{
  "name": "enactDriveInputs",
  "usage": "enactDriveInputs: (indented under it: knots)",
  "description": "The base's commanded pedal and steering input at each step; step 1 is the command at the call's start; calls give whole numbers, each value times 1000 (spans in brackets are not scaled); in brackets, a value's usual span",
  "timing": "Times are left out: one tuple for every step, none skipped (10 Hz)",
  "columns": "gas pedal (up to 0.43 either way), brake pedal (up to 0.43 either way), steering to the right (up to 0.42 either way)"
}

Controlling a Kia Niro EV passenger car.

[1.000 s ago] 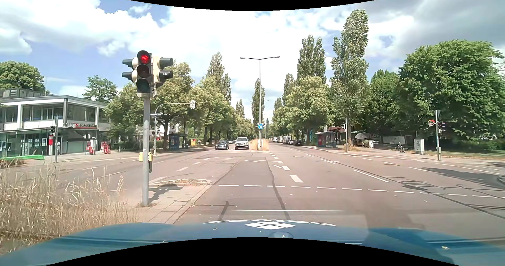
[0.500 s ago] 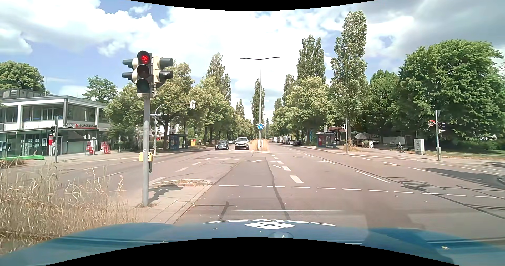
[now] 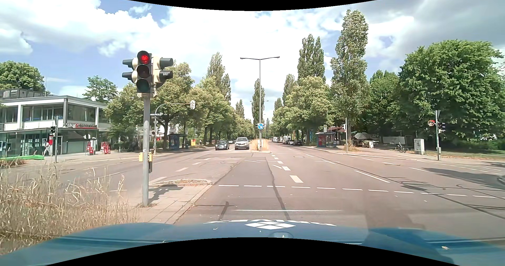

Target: Follow the waypoints while adhering to traffic rules and regulations

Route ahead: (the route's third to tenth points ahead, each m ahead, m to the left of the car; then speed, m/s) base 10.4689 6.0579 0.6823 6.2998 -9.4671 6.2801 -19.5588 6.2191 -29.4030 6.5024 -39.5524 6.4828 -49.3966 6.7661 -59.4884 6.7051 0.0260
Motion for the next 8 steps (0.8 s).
enactDriveInputs:
  knots:
    - [0, 250, 3]
    - [0, 250, 3]
    - [0, 244, 3]
    - [0, 244, 3]
    - [0, 256, 3]
    - [0, 262, 3]
    - [0, 262, 3]
    - [0, 256, 3]
